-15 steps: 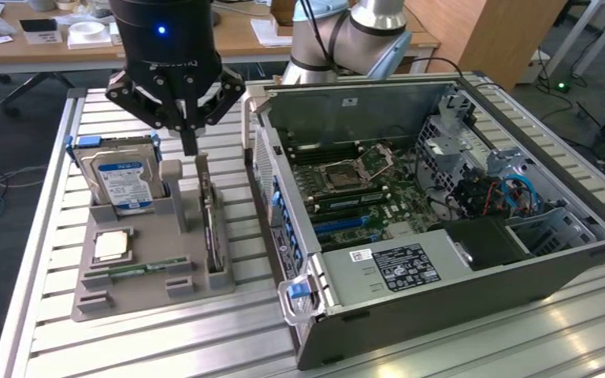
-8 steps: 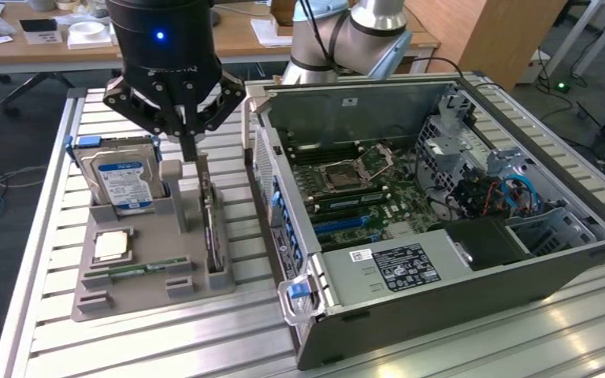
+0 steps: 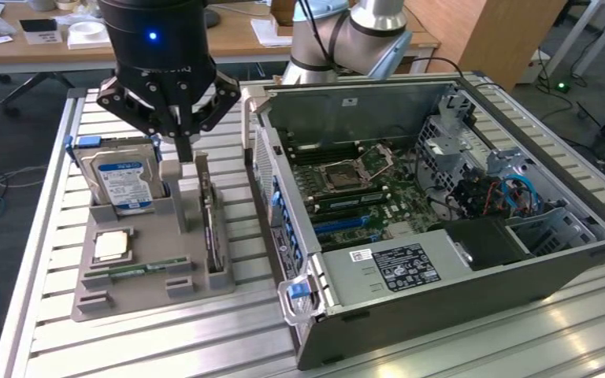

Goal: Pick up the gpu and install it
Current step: 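Reach for the gpu, then pick up the gpu and move the gpu toward the slot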

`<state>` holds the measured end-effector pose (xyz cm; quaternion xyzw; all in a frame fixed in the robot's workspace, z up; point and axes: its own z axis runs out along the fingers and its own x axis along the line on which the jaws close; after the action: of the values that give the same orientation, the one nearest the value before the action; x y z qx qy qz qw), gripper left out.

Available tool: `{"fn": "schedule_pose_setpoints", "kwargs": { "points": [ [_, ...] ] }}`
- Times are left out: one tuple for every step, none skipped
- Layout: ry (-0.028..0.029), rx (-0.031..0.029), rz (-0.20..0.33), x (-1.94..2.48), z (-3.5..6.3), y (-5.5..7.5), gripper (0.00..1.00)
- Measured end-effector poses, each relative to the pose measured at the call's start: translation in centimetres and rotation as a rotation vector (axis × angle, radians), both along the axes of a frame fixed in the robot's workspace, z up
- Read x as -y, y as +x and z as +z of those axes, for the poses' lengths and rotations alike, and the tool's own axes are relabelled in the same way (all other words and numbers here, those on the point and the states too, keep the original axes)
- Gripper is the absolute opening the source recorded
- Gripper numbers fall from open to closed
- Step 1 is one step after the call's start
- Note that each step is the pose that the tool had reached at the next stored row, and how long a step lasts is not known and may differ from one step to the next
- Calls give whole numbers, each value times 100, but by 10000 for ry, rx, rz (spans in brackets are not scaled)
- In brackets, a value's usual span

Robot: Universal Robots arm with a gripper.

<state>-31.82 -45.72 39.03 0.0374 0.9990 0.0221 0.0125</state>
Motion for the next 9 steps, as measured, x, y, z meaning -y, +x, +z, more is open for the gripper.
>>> {"fn": "schedule_pose_setpoints", "kwargs": {
  "points": [
    [0,-1,0,0,0,-12,11],
    [0,-1,0,0,-1,-21,11],
    [-1,0,0,0,-1,-28,11],
    [-1,-1,1,0,-1,-30,11],
    [0,-1,1,0,-1,-31,11],
    [0,-1,0,0,-1,-31,11],
    [0,0,1,0,-2,-31,11],
    [0,0,0,0,-1,-31,11],
    [0,-1,1,0,-1,-31,11]
  ]
}}
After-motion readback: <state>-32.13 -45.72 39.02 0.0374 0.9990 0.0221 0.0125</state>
